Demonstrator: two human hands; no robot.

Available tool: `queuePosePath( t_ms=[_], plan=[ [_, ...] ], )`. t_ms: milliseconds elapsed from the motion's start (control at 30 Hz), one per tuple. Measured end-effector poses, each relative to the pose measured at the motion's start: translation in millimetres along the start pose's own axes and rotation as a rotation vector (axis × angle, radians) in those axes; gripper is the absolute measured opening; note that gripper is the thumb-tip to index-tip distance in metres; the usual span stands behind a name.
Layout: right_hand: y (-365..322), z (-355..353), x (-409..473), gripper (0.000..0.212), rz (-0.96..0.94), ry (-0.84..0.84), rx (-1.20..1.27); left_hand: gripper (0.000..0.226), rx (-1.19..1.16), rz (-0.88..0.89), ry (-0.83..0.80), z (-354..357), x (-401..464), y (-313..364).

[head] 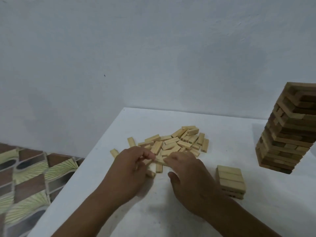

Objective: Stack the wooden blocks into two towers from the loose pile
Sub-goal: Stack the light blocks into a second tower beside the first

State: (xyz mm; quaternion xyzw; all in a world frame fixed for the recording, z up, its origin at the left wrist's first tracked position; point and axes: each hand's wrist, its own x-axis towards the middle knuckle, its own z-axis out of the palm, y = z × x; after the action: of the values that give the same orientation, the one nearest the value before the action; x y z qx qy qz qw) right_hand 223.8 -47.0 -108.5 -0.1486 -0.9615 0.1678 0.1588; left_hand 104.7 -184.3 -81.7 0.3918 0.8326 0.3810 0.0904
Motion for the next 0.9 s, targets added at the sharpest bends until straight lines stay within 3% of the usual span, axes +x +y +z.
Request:
queuePosePath(
  t_ms=[133, 300, 400, 567, 667, 800, 900],
  plan=[
    [-3, 14, 5, 0.041, 0.017, -0.048, -0.147, 0.034, 0.299, 0.116, -0.047, 1, -7, -32],
    [2, 12, 2, 0.016, 0.028, 0.056, -0.064, 0.017, 0.296, 0.162, 0.033, 9, -10, -39],
    [-1, 5, -7, 0.011, 0.053, 0.059, -0.032, 0.019, 0.285, 0.194, 0.056, 12, -12, -41],
    [-4, -2, -19, 0.015, 0.086, -0.033, -0.086, 0.037, 0.190, 0.302, 0.126, 15, -14, -45],
    [-9, 0, -15, 0.020, 0.044, 0.022, -0.113, 0.025, 0.080, 0.282, 0.221, 17, -16, -47],
    [-15, 9, -7, 0.041, -0.001, -0.050, -0.198, 0.027, 0.044, 0.242, 0.282, 15, -16, -52],
    [-16, 12, -8, 0.035, 0.002, -0.054, -0.198, 0.026, 0.034, 0.258, 0.266, 14, -18, -50]
  ],
)
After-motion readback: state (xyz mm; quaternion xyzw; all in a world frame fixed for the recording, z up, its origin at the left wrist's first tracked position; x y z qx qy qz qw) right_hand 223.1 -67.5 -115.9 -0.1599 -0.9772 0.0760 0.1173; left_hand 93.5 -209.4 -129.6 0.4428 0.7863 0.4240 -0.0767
